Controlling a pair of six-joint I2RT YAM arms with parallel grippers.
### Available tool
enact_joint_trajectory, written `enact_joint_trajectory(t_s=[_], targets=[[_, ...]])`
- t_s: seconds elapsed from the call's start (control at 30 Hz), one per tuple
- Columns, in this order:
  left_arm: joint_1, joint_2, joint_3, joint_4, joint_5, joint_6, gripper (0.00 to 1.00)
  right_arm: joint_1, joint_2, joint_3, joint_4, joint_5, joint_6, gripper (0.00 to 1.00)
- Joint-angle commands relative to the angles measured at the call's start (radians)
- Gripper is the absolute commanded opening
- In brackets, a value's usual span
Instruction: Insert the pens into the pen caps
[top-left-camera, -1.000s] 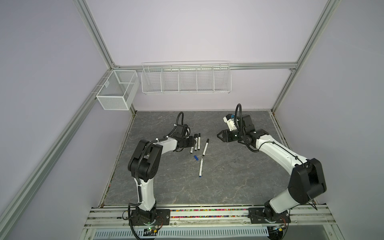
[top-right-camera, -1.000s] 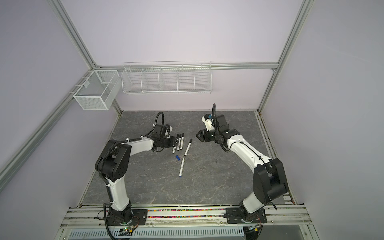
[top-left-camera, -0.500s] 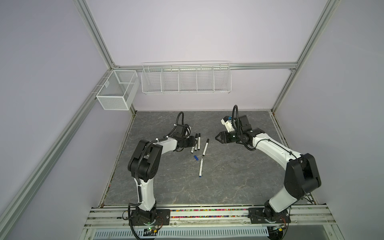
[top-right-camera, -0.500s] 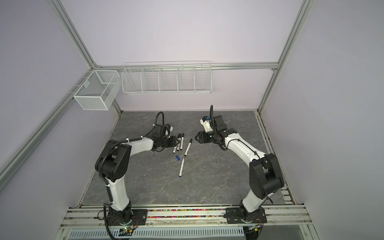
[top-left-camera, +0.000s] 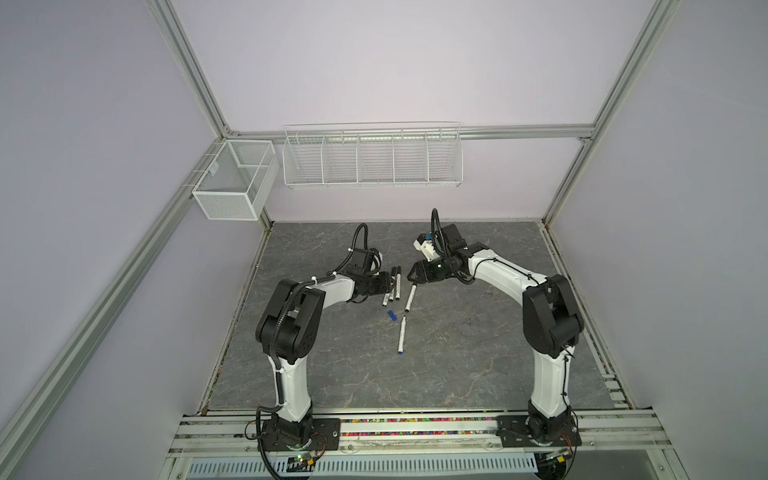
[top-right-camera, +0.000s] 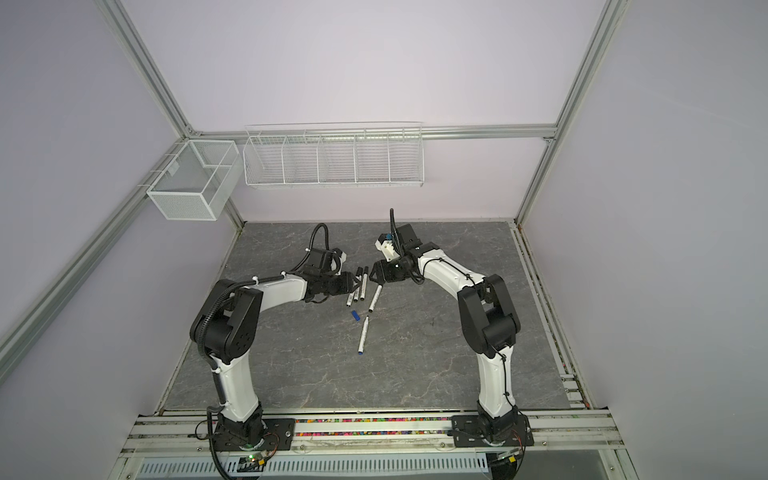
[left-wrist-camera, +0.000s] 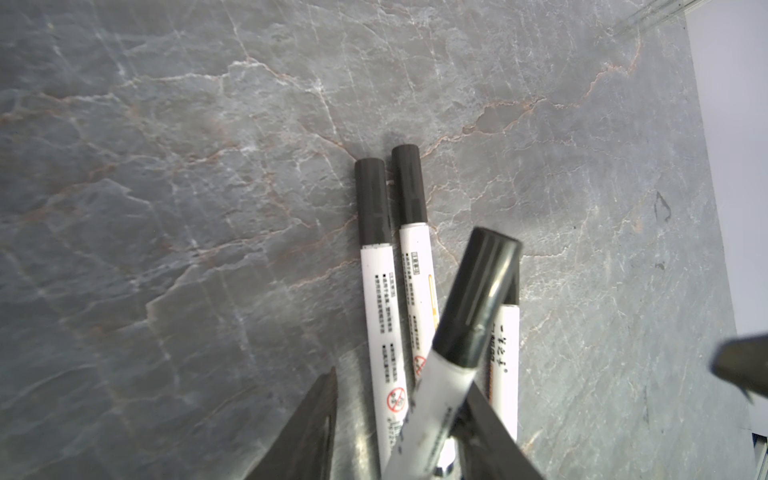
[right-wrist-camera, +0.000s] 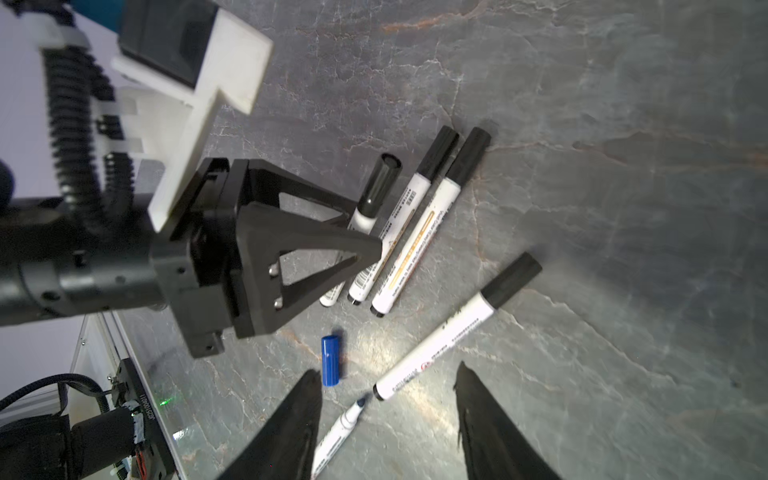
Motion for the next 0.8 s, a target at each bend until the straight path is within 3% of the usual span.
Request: enact_joint_trajectory(t_s=[0.0, 0.23, 0.77], targets=[[-0.003, -0.005, -0.011, 0.028, 0.008, -0.011, 0.45, 0.011, 0.079, 0.103, -0.068, -0.032, -0.028, 0.51], [-0.004, -0.008, -0.008, 0.043, 0.03, -0.028, 0.45, 0.038, 0.203, 0.23, -0.062, -0.057, -0.013, 0.39], [-0.005, -0.009, -0.003, 0.06, 0.1, -0.001, 0.46, 0.053, 0.382, 0.427, -0.048, -0.085, 0.05, 0.37]])
